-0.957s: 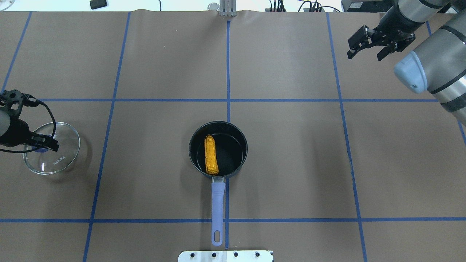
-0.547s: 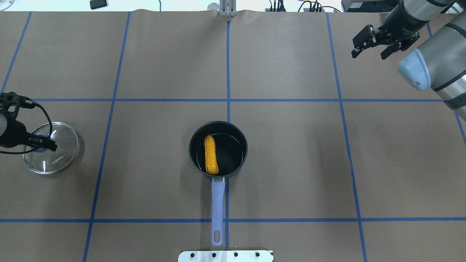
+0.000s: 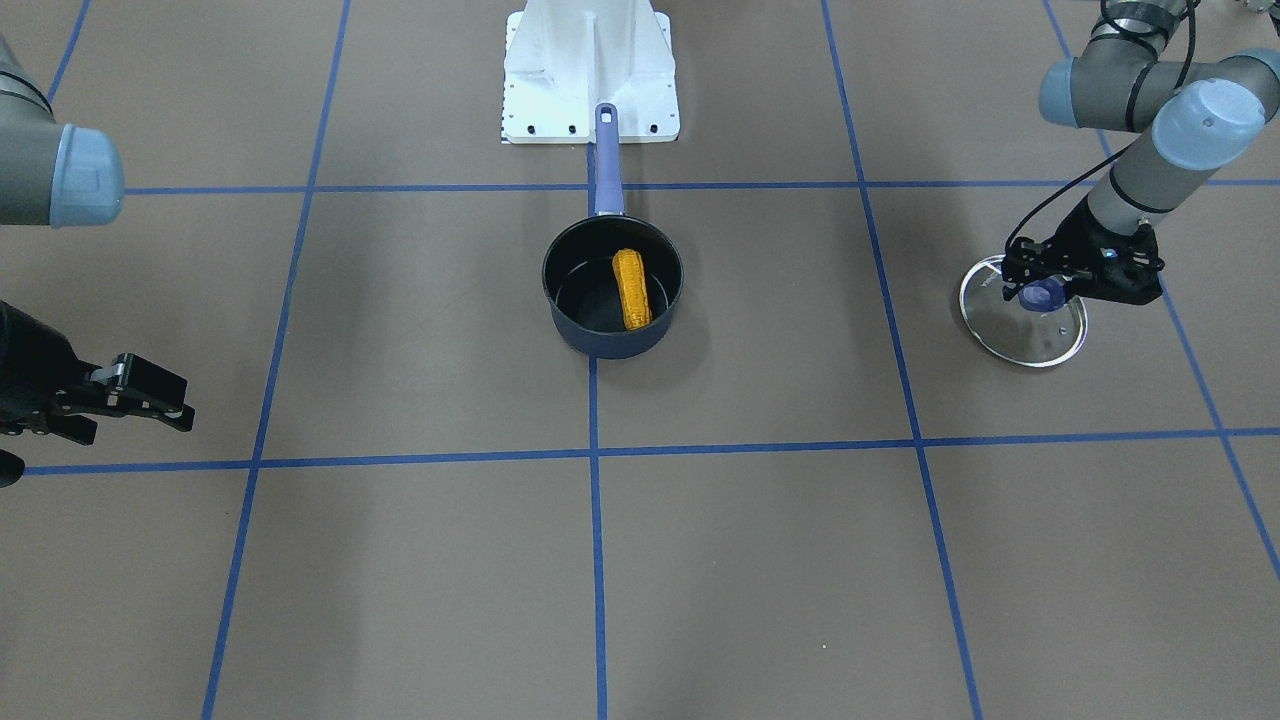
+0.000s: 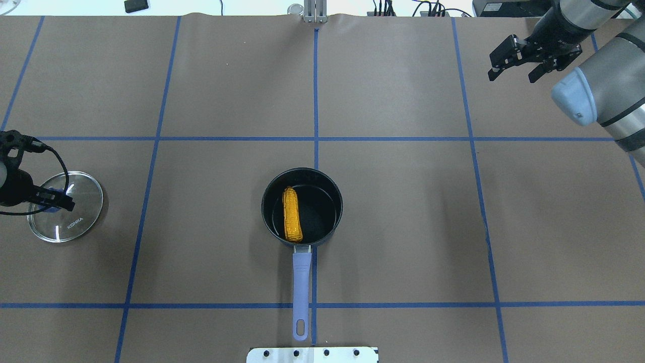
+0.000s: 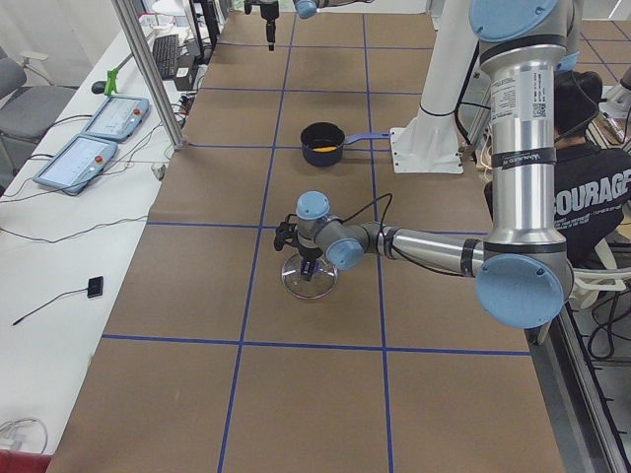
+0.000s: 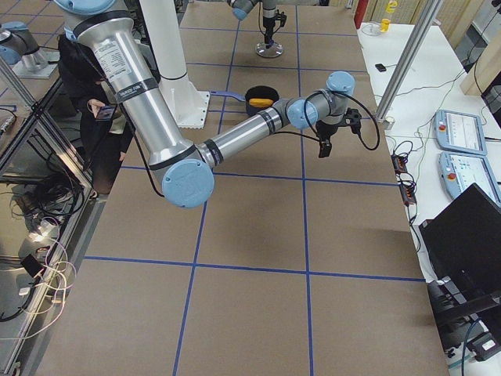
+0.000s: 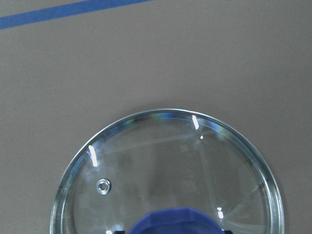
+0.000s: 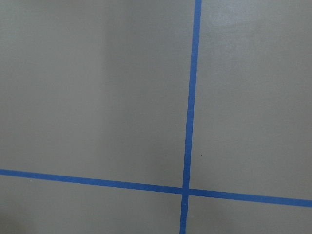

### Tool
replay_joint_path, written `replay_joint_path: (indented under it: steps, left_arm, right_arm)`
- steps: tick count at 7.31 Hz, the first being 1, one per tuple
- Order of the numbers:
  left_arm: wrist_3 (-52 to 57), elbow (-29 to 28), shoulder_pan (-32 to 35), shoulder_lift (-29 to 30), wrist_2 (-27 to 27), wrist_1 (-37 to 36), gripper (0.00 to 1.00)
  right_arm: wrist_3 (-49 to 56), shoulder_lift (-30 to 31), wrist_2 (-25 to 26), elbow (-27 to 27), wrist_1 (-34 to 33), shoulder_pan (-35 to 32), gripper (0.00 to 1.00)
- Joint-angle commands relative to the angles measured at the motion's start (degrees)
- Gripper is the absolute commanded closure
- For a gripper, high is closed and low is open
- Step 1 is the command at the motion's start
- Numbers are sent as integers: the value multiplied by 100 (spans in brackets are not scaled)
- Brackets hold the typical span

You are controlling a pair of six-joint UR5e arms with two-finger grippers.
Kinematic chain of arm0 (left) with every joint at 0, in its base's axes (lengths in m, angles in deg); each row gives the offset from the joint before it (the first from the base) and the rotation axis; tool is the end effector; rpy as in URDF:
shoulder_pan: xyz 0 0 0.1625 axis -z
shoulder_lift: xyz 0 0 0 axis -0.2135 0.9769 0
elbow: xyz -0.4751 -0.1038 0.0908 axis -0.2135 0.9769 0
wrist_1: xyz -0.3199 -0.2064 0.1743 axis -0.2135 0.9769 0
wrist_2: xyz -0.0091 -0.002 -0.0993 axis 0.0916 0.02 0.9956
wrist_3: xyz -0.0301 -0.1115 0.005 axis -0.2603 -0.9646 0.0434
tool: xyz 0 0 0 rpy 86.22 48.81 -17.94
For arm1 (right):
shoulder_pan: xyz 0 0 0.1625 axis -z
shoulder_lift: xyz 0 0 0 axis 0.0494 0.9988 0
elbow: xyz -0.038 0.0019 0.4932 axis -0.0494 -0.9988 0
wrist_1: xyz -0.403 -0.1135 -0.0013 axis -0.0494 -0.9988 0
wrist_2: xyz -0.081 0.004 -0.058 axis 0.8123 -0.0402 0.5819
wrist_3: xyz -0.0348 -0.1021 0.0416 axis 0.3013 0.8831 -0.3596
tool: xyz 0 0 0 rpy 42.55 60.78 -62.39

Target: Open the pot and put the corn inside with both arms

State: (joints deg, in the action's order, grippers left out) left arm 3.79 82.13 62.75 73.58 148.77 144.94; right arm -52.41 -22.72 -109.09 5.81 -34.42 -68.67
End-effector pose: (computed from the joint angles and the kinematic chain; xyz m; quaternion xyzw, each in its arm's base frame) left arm 0.2526 -0.4207 0.6638 0.0639 0.3875 0.0775 0.9164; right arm -0.2402 -0.6600 0.4333 0.0234 -0.4406 -0.0176 0.8972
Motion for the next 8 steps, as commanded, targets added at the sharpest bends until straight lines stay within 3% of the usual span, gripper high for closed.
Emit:
replay_joint_path:
  steps: [1, 2, 3, 4, 6, 8]
  left_arm:
    - [4, -12, 3, 12, 49, 0, 34]
    - [4, -4, 38, 12, 67, 0, 11]
    - [4, 23, 47, 39, 67, -9, 3]
    - [13, 40, 195, 100, 145, -114, 3]
    - [519, 14, 1000, 118, 969, -229, 3]
    - [1746, 171, 1897, 135, 1822, -1226, 3]
  right_arm:
    - [1, -2, 7, 0, -2, 1, 0]
    - [1, -2, 7, -8, 7, 9, 0]
    - [1, -2, -2, -8, 7, 1, 0]
    - [1, -2, -2, -8, 7, -8, 0]
    - [10, 111, 7, 0, 33, -34, 0]
    - [10, 400, -45, 166, 59, -87, 0]
